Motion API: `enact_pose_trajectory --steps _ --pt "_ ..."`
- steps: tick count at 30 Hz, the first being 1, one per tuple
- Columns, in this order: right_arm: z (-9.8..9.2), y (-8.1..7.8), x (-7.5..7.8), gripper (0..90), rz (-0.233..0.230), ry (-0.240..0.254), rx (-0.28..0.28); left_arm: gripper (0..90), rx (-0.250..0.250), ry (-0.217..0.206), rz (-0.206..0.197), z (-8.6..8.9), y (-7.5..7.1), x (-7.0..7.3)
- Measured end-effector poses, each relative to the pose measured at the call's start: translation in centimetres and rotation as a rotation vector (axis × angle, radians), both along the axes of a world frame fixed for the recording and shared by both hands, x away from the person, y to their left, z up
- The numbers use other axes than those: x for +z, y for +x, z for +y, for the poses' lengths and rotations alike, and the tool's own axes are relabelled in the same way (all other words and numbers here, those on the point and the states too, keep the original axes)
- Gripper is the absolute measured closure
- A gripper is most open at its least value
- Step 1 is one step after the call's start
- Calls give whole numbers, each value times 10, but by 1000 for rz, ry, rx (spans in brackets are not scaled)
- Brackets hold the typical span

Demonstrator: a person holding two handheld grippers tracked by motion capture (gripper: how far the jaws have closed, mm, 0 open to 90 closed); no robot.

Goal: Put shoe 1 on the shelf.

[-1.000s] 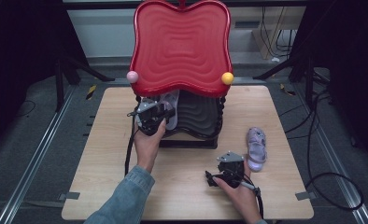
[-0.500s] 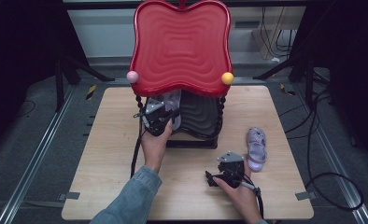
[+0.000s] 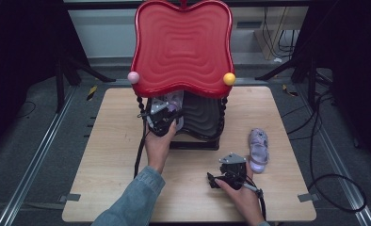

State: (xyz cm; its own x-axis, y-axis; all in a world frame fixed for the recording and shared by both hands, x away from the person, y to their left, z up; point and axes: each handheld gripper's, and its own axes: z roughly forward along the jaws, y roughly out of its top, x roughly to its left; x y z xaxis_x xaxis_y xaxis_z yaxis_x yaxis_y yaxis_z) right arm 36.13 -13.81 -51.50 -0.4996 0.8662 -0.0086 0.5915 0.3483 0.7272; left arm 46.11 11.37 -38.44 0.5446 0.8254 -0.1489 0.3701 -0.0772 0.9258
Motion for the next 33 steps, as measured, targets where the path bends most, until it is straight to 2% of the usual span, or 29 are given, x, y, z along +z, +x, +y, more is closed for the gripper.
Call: enact_pose_trajectory --steps 5,7,9,18,19,21,27,33 --pt "0 0 0 18 0 0 0 840 6 4 -13 3 0 4" --pt "0 0 0 18 -1 -2 2 836 0 28 -2 2 1 2" --pt "0 0 0 18 0 0 0 834 0 33 4 2 1 1" --pt "0 0 0 18 0 0 0 778 -5 13 12 -1 2 -2" --pt "0 0 0 18 0 0 0 760 -3 -3 24 -2 2 -2" --pt "0 0 0 18 0 0 0 705 0 -3 23 -3 2 -2" --pt "0 0 0 18 1 1 -1 663 -4 -9 27 -4 2 -3" --pt "0 0 0 18 0 0 0 611 -7 -22 7 -1 -2 2"
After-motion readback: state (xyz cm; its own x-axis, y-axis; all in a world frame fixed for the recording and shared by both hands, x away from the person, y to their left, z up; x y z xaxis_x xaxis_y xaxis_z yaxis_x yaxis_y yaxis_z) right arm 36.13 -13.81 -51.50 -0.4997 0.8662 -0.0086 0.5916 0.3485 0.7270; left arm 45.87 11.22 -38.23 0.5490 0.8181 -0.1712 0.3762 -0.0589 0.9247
